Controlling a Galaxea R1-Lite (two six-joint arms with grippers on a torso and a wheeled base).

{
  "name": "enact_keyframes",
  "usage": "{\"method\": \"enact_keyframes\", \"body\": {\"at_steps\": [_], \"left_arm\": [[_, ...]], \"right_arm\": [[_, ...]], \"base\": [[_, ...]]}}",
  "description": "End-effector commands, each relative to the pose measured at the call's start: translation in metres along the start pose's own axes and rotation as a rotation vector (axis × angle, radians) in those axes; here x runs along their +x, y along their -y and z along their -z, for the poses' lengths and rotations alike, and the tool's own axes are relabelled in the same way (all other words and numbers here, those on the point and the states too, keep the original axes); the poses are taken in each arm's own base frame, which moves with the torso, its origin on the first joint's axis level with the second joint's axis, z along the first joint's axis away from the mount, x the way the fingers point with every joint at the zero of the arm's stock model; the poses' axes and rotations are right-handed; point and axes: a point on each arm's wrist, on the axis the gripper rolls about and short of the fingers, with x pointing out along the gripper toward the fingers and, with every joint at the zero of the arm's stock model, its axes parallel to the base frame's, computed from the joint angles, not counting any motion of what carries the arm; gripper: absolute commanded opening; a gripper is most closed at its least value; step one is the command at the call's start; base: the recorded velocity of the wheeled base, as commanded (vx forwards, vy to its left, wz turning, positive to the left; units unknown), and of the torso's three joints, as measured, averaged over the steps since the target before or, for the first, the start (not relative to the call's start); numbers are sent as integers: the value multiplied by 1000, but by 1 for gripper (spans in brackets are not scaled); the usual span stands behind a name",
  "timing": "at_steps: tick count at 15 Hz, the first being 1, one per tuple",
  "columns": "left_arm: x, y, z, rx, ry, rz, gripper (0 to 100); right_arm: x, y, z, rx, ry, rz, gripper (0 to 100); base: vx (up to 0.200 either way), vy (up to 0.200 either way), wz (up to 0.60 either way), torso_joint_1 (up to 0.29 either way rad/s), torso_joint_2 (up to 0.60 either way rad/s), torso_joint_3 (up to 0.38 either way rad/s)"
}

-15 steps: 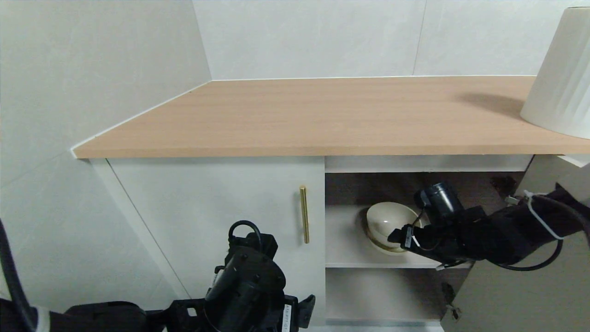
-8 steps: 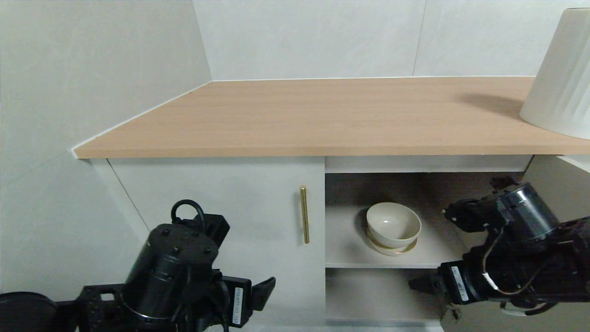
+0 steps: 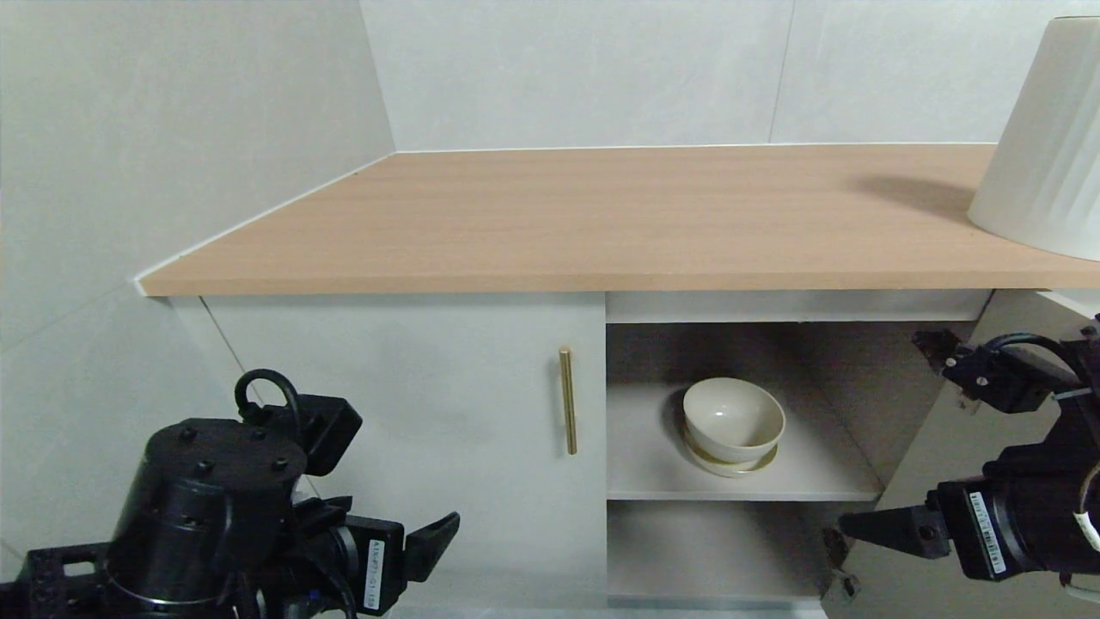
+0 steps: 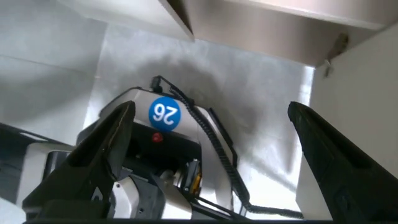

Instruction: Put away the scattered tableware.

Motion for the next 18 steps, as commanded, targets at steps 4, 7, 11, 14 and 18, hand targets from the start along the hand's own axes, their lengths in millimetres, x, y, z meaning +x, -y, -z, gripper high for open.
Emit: {"method": "enact_keyframes", "body": {"at_steps": [4, 7, 11, 14, 18], "left_arm": [[-1, -1, -1, 7, 8, 0, 100], [0, 0, 0, 11, 6, -9, 100], [0, 0, 0, 12, 5, -10, 100], [0, 0, 0, 12, 5, -10, 100], [1, 0, 1, 16, 1, -10, 100]], "right_arm": [[11, 3, 6, -1, -41, 46, 100], [11, 3, 6, -1, -42, 48, 100], [11, 4, 7, -5, -35, 75, 100], [11, 4, 8, -6, -38, 77, 100], [11, 4, 8, -5, -34, 78, 100]], "base": [[0, 0, 0, 0, 0, 0], [-200, 0, 0, 7, 2, 2], [-200, 0, 0, 0, 1, 4], [-200, 0, 0, 2, 2, 2], [-200, 0, 0, 0, 4, 0]]}}
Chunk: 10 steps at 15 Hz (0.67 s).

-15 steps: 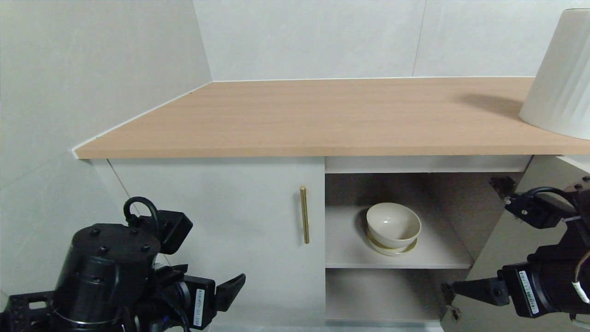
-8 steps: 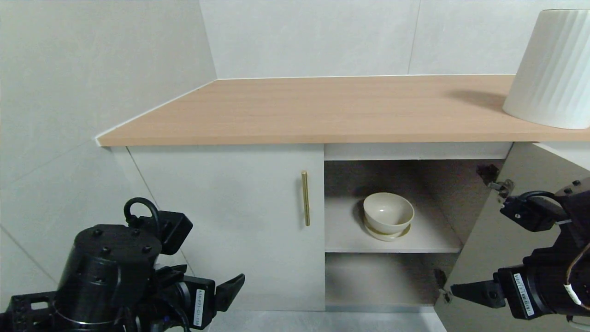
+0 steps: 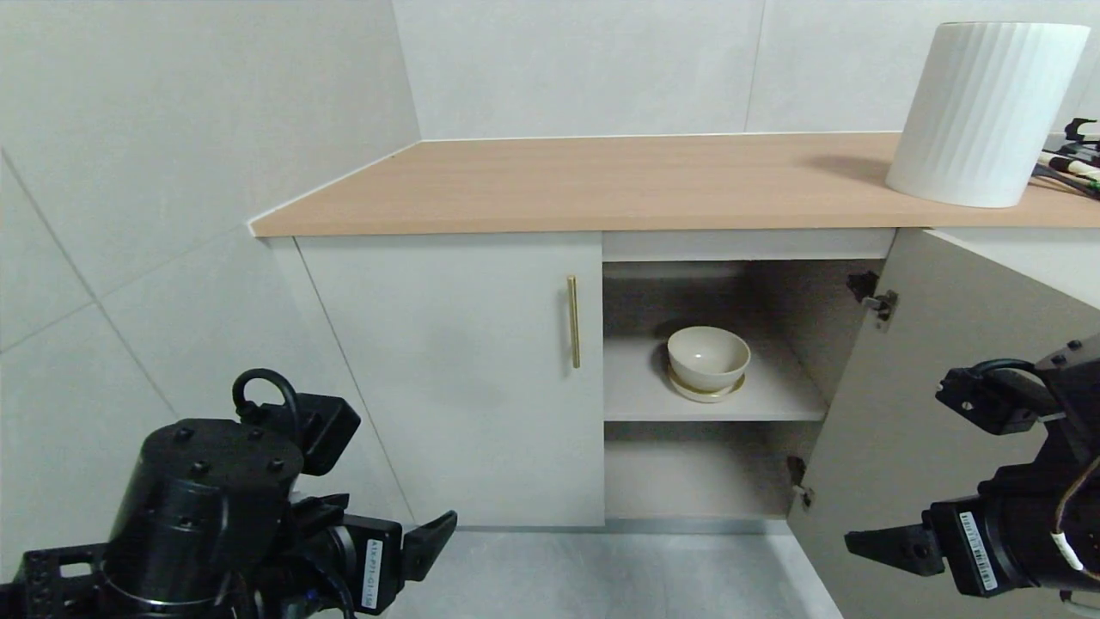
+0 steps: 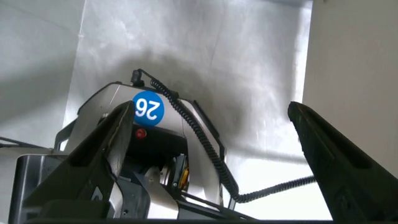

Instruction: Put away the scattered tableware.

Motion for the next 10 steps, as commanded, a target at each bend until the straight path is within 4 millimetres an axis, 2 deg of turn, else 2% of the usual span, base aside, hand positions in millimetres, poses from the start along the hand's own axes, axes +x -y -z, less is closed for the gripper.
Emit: {"method": "enact_keyframes", "body": {"at_steps": [1, 2, 10], "left_arm": [[1, 0, 0, 3, -4, -2, 100], [1, 1, 1, 4, -6, -1, 100], [6, 2, 3, 12, -24, -7, 100]], "right_arm": [[1, 0, 0, 1, -2, 1, 100], [2, 0, 0, 0, -5, 2, 100], [3, 0, 2, 0, -13, 5, 100]], "base": [[-200, 0, 0, 2, 7, -2], [-200, 0, 0, 2, -7, -2], [0, 0, 0, 0, 0, 0]]}}
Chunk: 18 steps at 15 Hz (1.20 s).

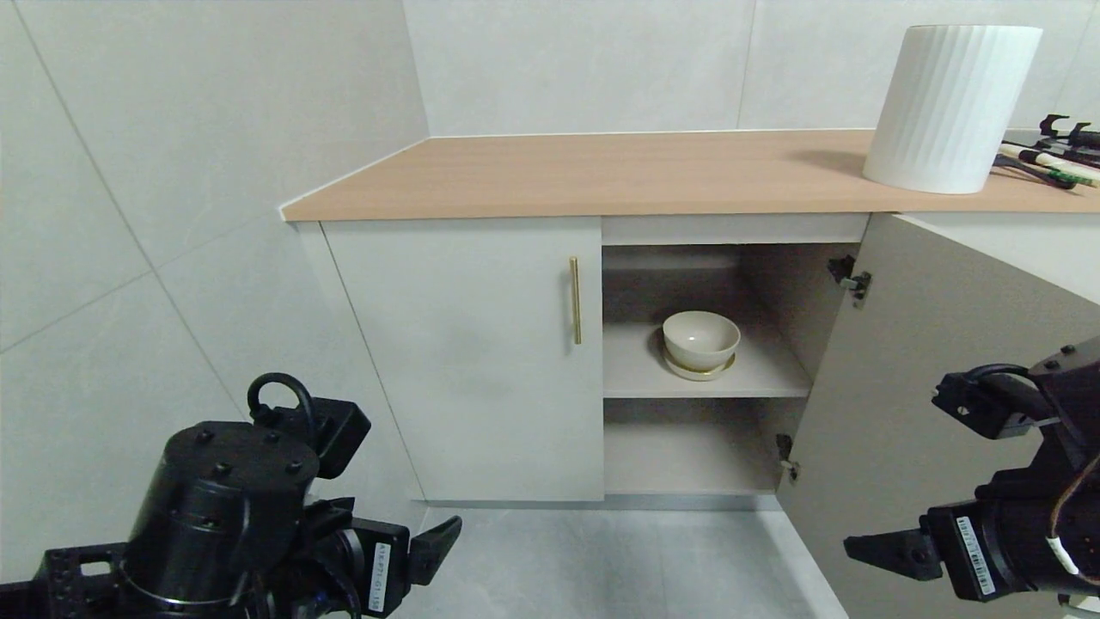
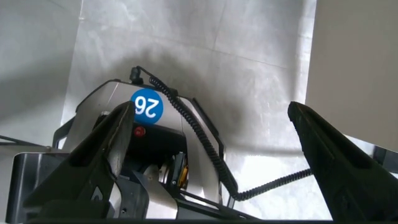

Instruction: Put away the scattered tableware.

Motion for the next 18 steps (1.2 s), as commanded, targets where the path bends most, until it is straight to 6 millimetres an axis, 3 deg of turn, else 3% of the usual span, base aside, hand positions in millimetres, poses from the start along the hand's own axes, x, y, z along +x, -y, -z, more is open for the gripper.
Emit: {"method": "enact_keyframes", "body": {"at_steps": [1, 3, 10, 15, 18], "left_arm": [[1, 0, 1, 3, -5, -3, 100], [1, 1, 0, 2, -2, -3, 100], [1, 0, 0, 2, 2, -15, 100], [2, 0, 0, 2, 1, -15, 100], [2, 0, 1, 3, -2, -16, 100]], "right_arm": [[1, 0, 0, 0, -3, 0, 100], [0, 0, 1, -3, -3, -1, 100], [-19, 8, 20, -127, -36, -5, 100], [-56, 13, 52, -334, -146, -30, 100], [-75, 20, 62, -394, -161, -29, 100]], "base": [[0, 0, 0, 0, 0, 0], [0, 0, 0, 0, 0, 0], [0, -200, 0, 3, 1, 3], [0, -200, 0, 1, 2, 0], [0, 0, 0, 0, 0, 0]]}}
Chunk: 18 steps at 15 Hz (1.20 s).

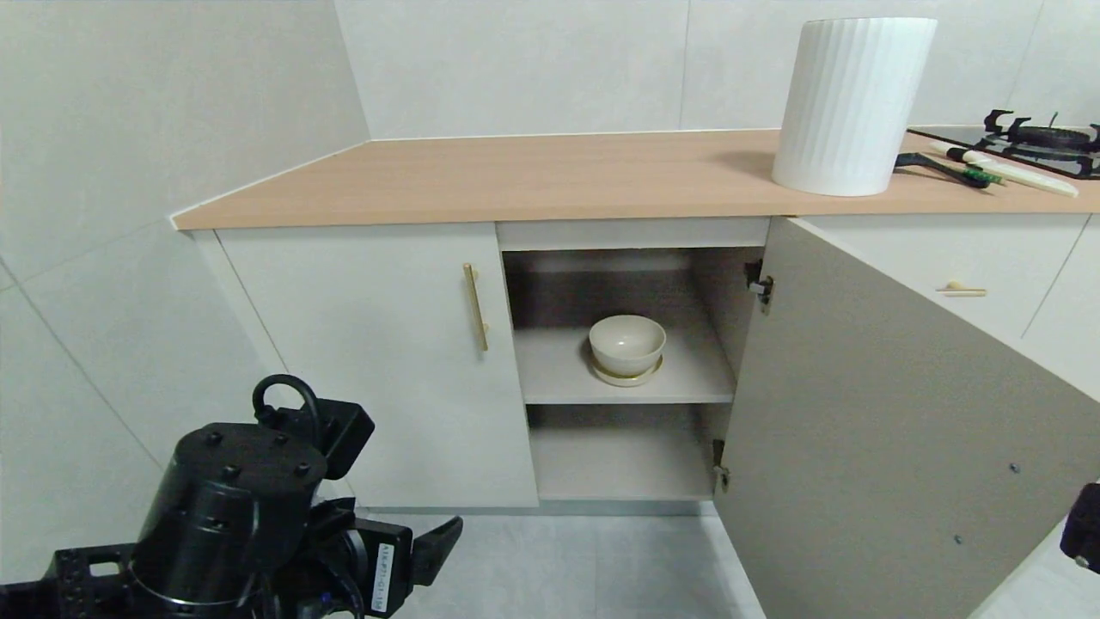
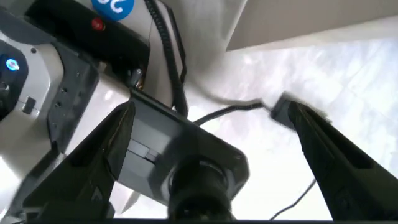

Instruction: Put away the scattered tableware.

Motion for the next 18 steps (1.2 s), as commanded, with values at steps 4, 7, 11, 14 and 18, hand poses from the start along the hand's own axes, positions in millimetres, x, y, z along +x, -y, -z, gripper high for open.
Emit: {"method": "enact_keyframes", "body": {"at_steps": [4, 7, 11, 14, 18], "left_arm": [[0, 0, 1, 1, -2, -2, 100], [0, 0, 1, 1, -3, -1, 100], [1, 0, 1, 2, -5, -2, 100], [3, 1, 2, 4, -16, -4, 100], [3, 1, 2, 4, -16, -4, 100]], "right_arm": [[-23, 6, 12, 9, 91, 84, 100], [-24, 15, 7, 101, 90, 181, 100], [-23, 33, -2, 247, 52, 273, 100], [-24, 52, -4, 331, 13, 366, 100], [-17, 77, -9, 435, -13, 444, 100]], "base": [[0, 0, 0, 0, 0, 0], [0, 0, 0, 0, 0, 0], [0, 0, 0, 0, 0, 0], [0, 0, 0, 0, 0, 0], [0, 0, 0, 0, 0, 0]]}}
